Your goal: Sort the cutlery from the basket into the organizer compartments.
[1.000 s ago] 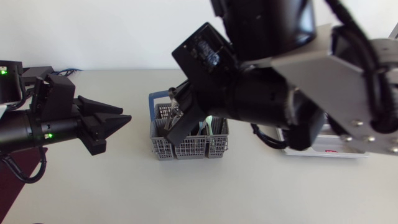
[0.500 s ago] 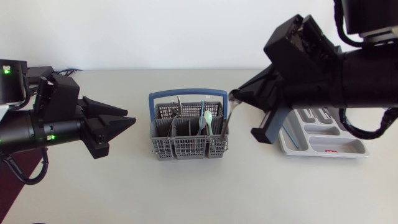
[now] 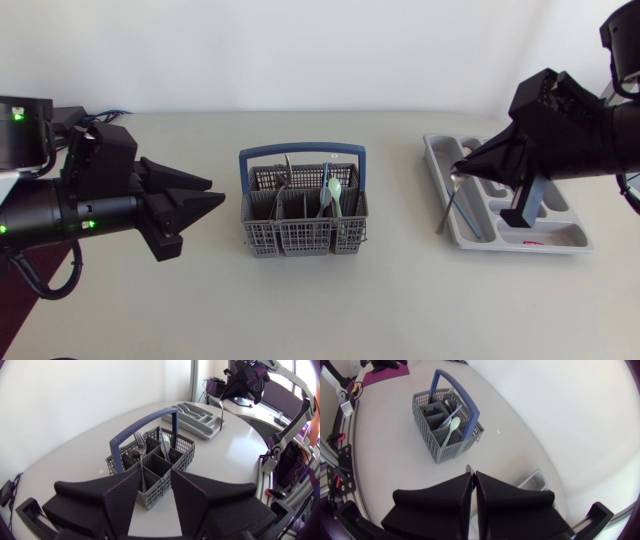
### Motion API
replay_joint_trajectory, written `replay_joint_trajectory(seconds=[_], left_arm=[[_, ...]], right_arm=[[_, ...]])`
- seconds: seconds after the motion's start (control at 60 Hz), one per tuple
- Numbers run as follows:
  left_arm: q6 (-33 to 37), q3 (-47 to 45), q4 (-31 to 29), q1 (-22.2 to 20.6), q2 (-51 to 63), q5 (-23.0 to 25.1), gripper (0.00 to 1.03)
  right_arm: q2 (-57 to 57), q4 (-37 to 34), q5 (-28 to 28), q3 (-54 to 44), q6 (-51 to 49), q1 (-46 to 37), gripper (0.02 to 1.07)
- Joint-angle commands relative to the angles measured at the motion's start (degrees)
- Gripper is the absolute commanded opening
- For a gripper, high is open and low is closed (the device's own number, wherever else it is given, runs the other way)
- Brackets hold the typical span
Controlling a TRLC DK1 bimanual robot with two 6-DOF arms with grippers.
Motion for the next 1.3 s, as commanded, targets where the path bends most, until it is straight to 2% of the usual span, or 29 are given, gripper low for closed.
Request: replay_joint_trajectory(seconds=[0.0, 0.3, 0.633, 1.0, 1.283], left_arm=[[-0.3, 1.9, -0.3, -1.2, 0.2, -0.6, 0.42], [-0.5, 2.4, -0.3, -2.1, 0.2, -1.6, 0.42], [-0.9, 2.8, -0.2, -4.5, 0.8, -3.5, 0.42], [-0.9, 3.2, 0.0, -5.9, 1.5, -5.6, 0.42], [-1.2, 3.3, 0.1, -7.9, 2.0, -7.2, 0.42]], right_arm=[[2.6, -2.1, -1.1, 0.1, -7.3, -3.1, 0.08], [11.4, -3.5, -2.2, 3.6, -22.9, -15.5, 0.08], [21.8, -4.1, -0.7, 9.3, -47.1, -26.4, 0.08], [30.1, -1.6, 3.8, 11.7, -65.6, -31.9, 0.08], [34.3, 1.0, 10.1, 11.0, -73.5, -33.4, 0.08]])
